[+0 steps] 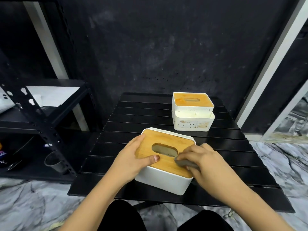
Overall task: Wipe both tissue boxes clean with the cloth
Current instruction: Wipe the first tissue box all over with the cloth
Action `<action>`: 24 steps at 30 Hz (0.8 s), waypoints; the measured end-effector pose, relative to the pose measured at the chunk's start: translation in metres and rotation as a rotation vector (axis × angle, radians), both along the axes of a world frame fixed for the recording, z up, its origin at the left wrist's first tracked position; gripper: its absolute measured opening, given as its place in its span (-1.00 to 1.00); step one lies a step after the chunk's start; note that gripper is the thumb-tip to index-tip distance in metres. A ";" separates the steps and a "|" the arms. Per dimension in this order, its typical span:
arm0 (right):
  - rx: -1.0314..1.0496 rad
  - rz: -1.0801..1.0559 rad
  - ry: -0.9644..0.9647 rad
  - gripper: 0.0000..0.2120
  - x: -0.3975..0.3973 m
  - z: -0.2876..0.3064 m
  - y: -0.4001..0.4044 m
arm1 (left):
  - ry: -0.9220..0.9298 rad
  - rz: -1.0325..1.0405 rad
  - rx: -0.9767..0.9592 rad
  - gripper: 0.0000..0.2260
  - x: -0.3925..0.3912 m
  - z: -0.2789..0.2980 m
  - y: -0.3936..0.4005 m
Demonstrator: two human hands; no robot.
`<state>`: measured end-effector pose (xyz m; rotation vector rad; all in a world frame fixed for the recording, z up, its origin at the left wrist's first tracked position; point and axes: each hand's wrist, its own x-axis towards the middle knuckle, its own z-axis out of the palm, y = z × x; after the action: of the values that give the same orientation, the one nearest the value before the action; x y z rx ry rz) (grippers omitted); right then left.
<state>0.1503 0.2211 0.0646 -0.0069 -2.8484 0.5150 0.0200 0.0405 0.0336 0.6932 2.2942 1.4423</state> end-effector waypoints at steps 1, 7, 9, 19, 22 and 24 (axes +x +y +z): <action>-0.020 0.022 0.001 -0.69 0.005 -0.001 0.003 | -0.002 -0.011 -0.004 -0.19 -0.001 0.001 0.000; 0.015 -0.039 -0.074 -0.71 -0.021 0.007 0.027 | -0.006 -0.101 -0.102 -0.10 -0.014 0.006 0.002; 0.005 -0.014 -0.134 -0.70 -0.034 0.012 0.039 | -0.004 -0.144 -0.130 -0.09 -0.019 0.009 0.002; -0.239 0.052 -0.112 -0.67 -0.016 0.009 0.037 | 0.046 -0.311 -0.250 -0.42 -0.051 0.021 0.004; -0.312 -0.004 -0.039 -0.69 -0.002 0.002 0.020 | 0.242 -0.060 -0.231 -0.62 -0.041 0.017 0.006; -0.343 -0.070 0.000 -0.69 0.004 -0.002 0.010 | 0.325 0.073 -0.203 -0.67 -0.024 0.012 0.007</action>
<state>0.1539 0.2314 0.0622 -0.1677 -2.7106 0.9788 -0.0039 0.0480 0.0455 0.8408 2.6916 1.1723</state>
